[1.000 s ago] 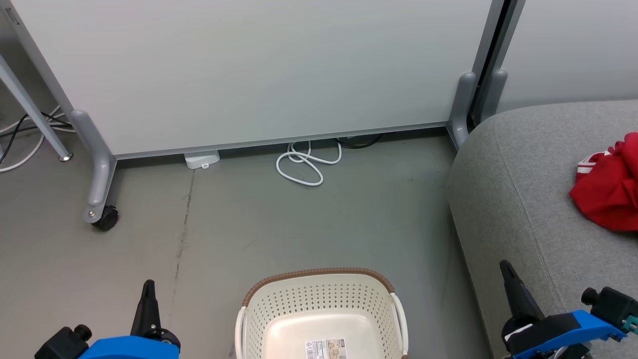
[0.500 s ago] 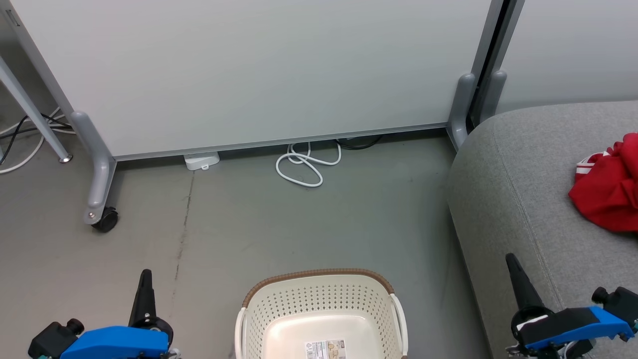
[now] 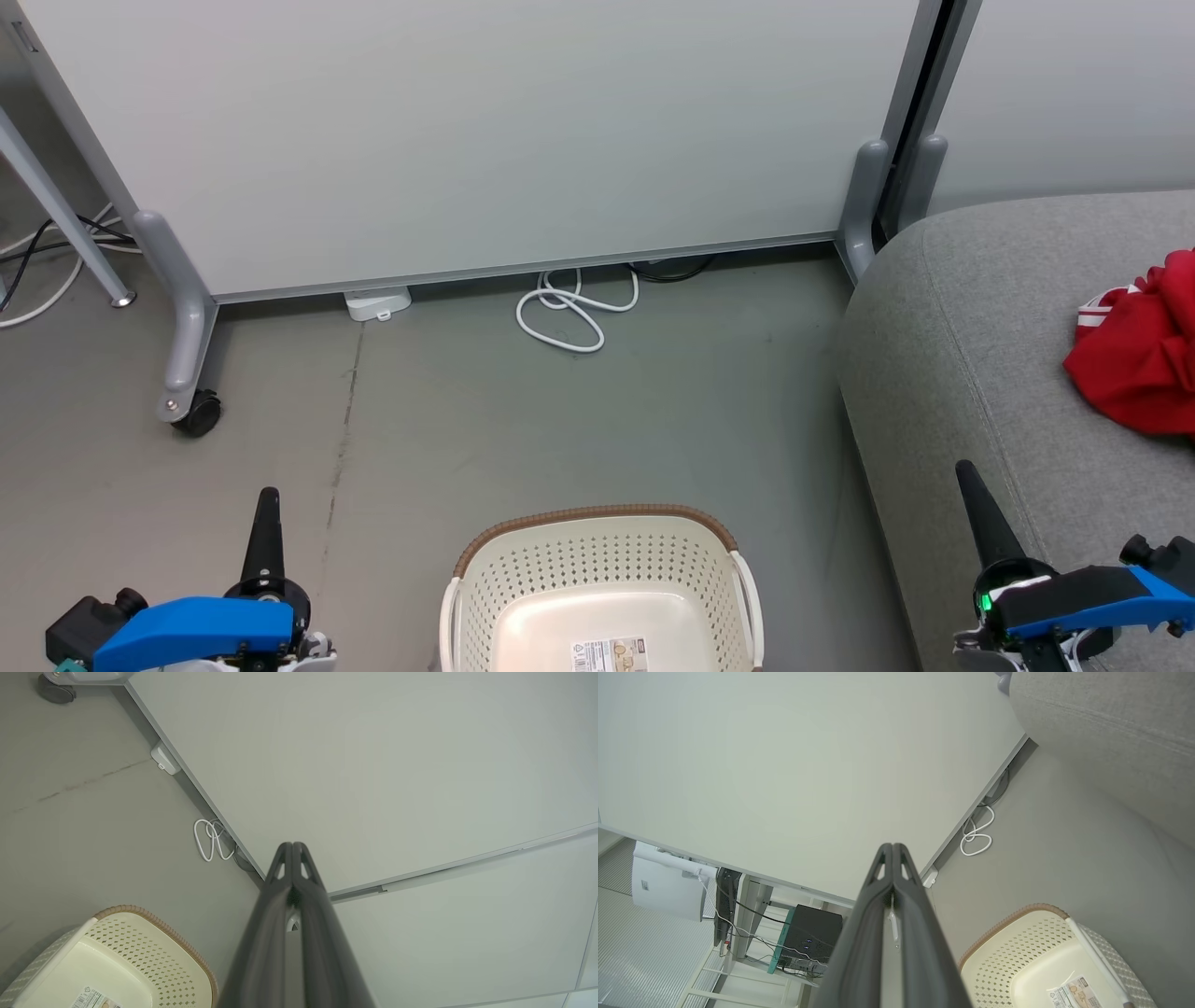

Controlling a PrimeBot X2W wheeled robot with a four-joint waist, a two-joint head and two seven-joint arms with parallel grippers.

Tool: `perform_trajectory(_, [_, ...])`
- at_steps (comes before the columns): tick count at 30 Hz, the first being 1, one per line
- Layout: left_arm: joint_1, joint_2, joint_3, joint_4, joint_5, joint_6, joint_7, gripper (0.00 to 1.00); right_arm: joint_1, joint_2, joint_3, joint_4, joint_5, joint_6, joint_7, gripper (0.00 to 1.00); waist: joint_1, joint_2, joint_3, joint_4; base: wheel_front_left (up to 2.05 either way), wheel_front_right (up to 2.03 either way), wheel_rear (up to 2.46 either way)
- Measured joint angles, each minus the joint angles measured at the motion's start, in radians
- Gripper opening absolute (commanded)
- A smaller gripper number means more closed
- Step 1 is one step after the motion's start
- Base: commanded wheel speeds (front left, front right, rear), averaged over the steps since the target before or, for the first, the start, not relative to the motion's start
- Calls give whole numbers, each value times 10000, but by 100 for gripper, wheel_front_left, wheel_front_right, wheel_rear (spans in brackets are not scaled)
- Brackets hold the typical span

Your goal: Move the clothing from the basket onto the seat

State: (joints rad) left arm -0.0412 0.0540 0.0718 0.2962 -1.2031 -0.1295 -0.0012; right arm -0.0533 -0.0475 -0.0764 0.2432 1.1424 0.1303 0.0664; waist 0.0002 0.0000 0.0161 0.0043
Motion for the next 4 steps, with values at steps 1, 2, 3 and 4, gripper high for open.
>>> perform_trajectory(1, [-19, 0, 13, -12, -90, -2, 23, 0, -2, 0, -12, 0, 113, 0, 27, 0, 0, 0, -3, -1, 0, 0, 0])
perform_trajectory(2, [-35, 0, 23, -25, -173, 0, 77, 0, -5, 0, -17, 0, 215, 0, 29, 0, 0, 0, -5, -1, 0, 0, 0])
perform_trajectory(3, [-44, -2, 31, -36, -253, -2, 88, 0, -11, 0, -25, 0, 307, 0, 33, 0, 0, 0, -7, -2, 0, 0, 0])
perform_trajectory(4, [-56, -4, 42, -42, -345, -2, 100, 0, -27, 0, -36, 2, 397, 0, 38, 0, 0, 0, -9, -3, 0, 0, 0])
